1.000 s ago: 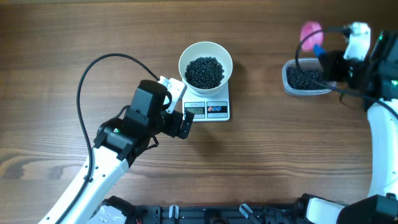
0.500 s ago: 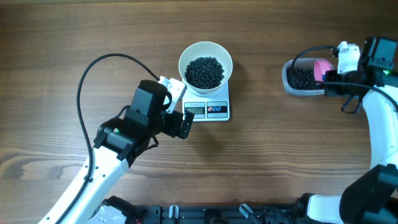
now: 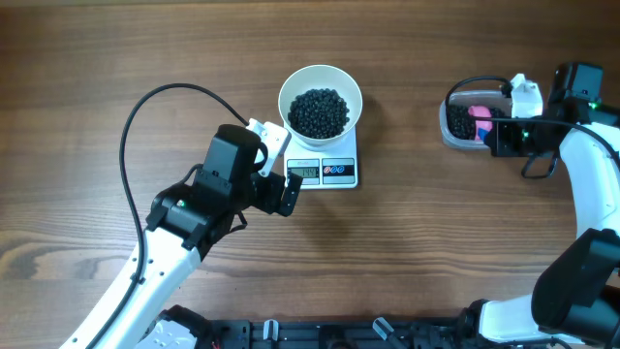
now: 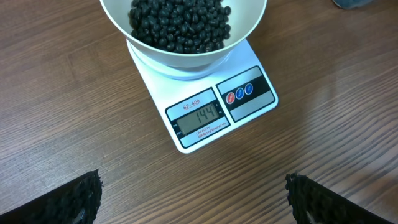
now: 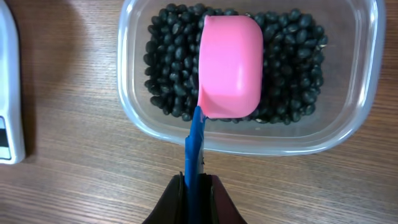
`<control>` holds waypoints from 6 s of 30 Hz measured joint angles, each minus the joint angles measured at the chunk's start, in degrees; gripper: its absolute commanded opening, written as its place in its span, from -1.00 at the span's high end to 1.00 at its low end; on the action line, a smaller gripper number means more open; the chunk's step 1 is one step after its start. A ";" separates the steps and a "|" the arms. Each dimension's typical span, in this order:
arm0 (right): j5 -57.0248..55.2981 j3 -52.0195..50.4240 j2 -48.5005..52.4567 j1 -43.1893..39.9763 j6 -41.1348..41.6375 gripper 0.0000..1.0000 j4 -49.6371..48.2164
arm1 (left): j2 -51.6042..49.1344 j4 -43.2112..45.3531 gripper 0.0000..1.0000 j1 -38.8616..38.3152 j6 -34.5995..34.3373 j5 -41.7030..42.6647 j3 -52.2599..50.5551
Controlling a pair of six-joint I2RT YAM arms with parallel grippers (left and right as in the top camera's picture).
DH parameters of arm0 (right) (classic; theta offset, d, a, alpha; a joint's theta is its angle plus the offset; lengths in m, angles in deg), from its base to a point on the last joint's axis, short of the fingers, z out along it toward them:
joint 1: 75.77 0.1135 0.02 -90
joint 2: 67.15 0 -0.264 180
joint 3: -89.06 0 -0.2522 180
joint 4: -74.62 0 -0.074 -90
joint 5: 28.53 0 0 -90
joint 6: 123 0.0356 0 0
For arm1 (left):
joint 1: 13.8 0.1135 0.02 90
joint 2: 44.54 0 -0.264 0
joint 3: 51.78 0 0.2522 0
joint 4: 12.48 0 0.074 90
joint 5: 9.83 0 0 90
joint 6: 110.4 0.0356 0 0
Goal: Scoop item into bowl and weigh 150g on scale
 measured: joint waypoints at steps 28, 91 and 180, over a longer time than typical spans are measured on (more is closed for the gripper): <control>14.27 0.00 0.00 -7.15 -3.69 0.91 2.29 | 0.00 -0.02 -1.00 0.00 0.00 0.00 0.00; 42.18 -0.04 0.00 13.35 24.98 0.92 -24.11 | 0.00 -0.02 -1.00 0.00 0.00 0.00 0.00; -10.34 -0.04 -13.46 1.27 -7.21 0.91 -4.70 | 0.00 0.00 -1.00 0.00 0.00 0.00 0.00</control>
